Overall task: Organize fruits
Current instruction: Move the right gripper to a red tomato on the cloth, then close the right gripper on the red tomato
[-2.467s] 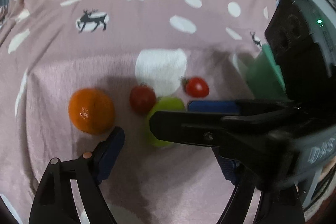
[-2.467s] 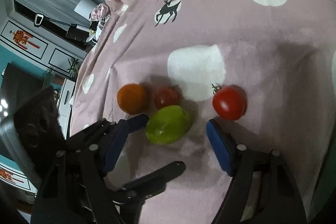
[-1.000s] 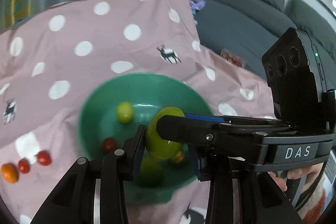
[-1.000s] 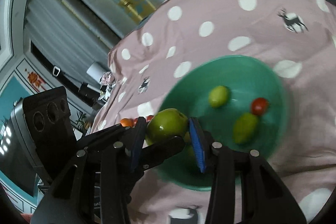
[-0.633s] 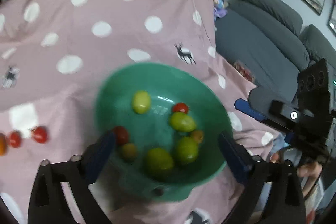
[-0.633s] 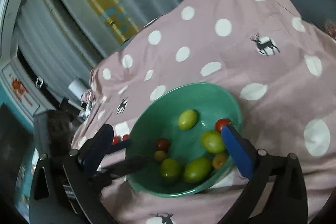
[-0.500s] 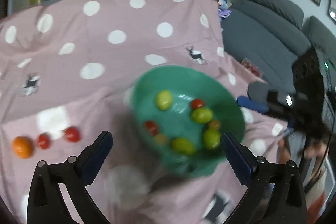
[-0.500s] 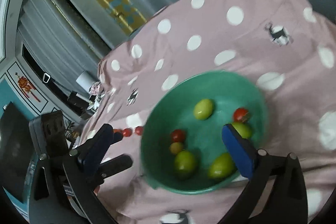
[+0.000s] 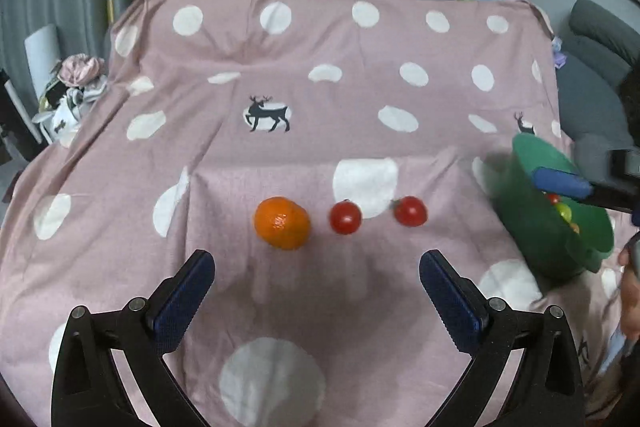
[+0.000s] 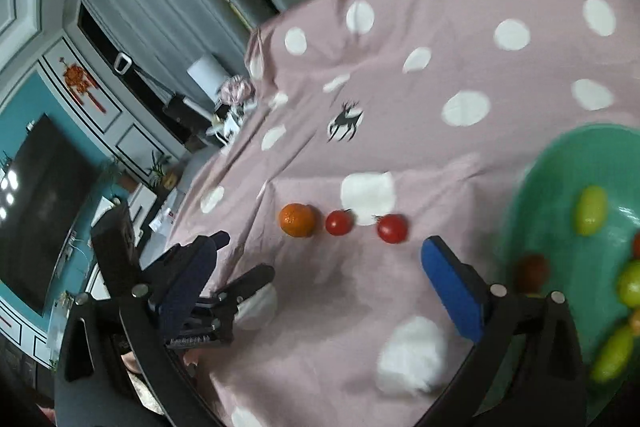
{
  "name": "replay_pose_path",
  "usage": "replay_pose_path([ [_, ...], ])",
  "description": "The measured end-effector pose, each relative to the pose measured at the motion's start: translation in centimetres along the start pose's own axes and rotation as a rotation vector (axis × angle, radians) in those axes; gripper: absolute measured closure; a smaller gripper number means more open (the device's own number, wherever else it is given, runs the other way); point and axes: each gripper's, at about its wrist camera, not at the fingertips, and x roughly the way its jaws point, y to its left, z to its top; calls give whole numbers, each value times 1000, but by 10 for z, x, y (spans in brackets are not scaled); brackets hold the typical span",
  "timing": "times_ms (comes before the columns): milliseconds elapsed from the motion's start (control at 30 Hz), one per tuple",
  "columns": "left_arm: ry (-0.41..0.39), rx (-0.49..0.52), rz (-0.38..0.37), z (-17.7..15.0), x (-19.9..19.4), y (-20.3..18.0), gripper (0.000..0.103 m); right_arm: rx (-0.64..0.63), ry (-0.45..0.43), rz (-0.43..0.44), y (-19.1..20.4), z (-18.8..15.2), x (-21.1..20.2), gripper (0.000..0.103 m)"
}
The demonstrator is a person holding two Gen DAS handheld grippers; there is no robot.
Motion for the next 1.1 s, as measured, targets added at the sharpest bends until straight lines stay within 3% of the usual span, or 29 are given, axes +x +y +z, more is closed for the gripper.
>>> replay_pose_path([
  [133, 15, -19, -76, 1, 10, 0, 1, 22, 71, -52, -2, 6, 44, 3],
  [267, 52, 77, -43, -2, 18, -15, 1, -3, 132, -193, -5, 11, 71, 8],
  [333, 57, 84, -27, -5, 15, -15, 1, -56, 148, -255, -5, 13, 80, 19],
  [400, 72, 53, -29, -9, 11, -10, 1, -127, 174, -357, -6, 13, 88, 26],
  [467, 83, 39, -64, -12, 6, -4, 1, -161, 203, -401, -9, 13, 95, 29],
  [567, 86, 40, -63, -13, 1, 0, 1, -226, 249, -489, -11, 8, 112, 46],
  [633, 82, 36, -49, -13, 0, 3, 1, -252, 275, -525, -14, 6, 121, 68],
  [700, 80, 16, -65, -11, 0, 5, 1, -261, 259, -512, -15, 4, 125, 74],
  [767, 72, 33, -103, -7, 2, 4, 1, -246, 257, -500, -18, 4, 122, 74],
  [833, 68, 70, -90, -2, 5, -1, 1, -219, 264, -444, -20, 4, 115, 74],
  [967, 72, 130, -55, 5, 16, -9, 1, -223, 247, -397, -17, -3, 83, 74],
  [1100, 100, 191, -89, 5, 23, -27, 1, -236, 200, -308, -8, -14, 39, 74],
])
